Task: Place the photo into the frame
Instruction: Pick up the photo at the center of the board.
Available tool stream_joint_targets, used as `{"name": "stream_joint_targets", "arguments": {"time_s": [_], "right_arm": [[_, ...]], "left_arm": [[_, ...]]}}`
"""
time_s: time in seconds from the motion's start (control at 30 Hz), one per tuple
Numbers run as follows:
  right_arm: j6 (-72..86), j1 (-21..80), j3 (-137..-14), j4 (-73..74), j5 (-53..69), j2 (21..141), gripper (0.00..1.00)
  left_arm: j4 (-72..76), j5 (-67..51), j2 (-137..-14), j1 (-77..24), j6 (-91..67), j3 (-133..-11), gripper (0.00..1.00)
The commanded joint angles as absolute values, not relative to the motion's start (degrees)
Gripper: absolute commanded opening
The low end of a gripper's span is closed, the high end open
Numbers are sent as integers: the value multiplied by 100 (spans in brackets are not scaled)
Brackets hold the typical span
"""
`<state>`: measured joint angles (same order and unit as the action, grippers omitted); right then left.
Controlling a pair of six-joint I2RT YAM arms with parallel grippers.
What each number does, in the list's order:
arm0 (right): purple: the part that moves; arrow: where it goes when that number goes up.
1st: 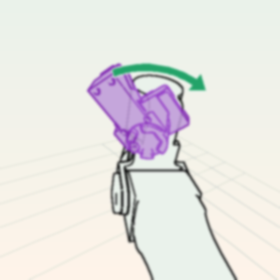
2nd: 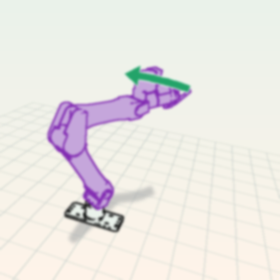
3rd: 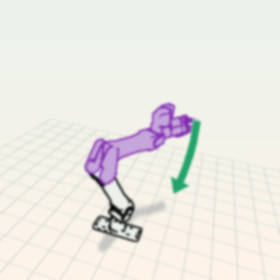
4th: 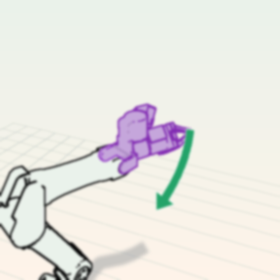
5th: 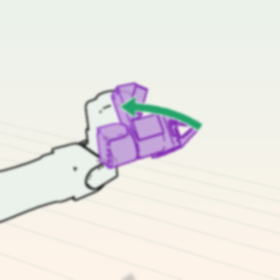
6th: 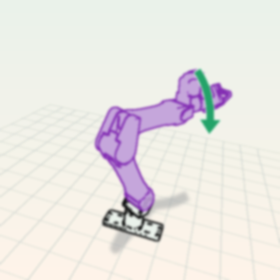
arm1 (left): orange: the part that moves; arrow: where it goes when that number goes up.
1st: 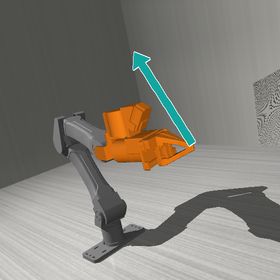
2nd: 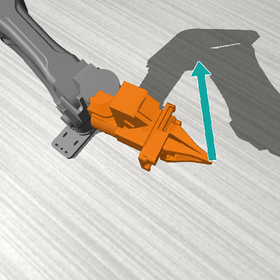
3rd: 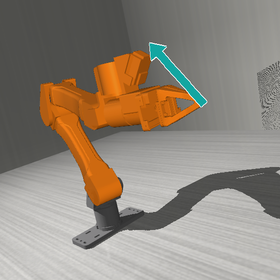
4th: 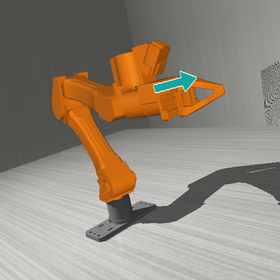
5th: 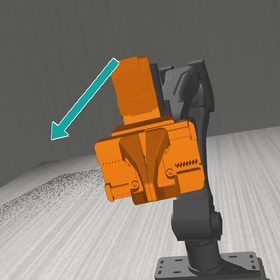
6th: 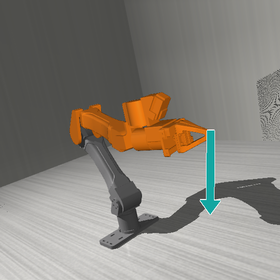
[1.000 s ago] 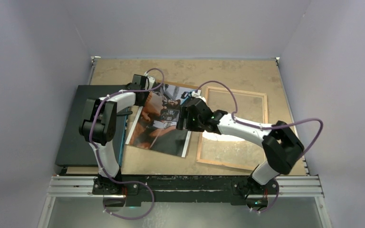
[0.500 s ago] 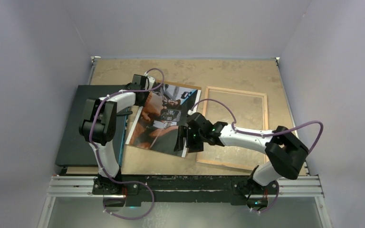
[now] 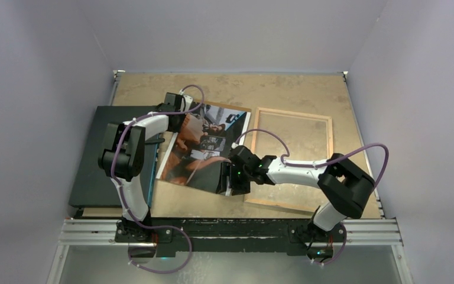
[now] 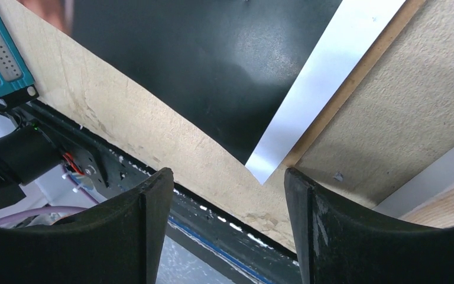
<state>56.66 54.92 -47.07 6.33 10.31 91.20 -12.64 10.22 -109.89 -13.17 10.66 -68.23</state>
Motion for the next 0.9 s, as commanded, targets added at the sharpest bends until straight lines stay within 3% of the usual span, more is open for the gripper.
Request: {"name": "stream_joint_targets", "arguments": {"time_s": [0.0,0.53,0.87], "right_arm": [[5775,5496,-4560,502,1131,9107,71],[6193,4545,-4322,-483,550,9015,67],[5871,4549,-5081,571,-302,8852,71]], "left_arm": [[-1565,672,-10855,-1371,852,-6717,0],[-1623,771,-10863,-1371,853,-6740,0],[-1677,952,-10726,-1310,882,-6660,0]]}}
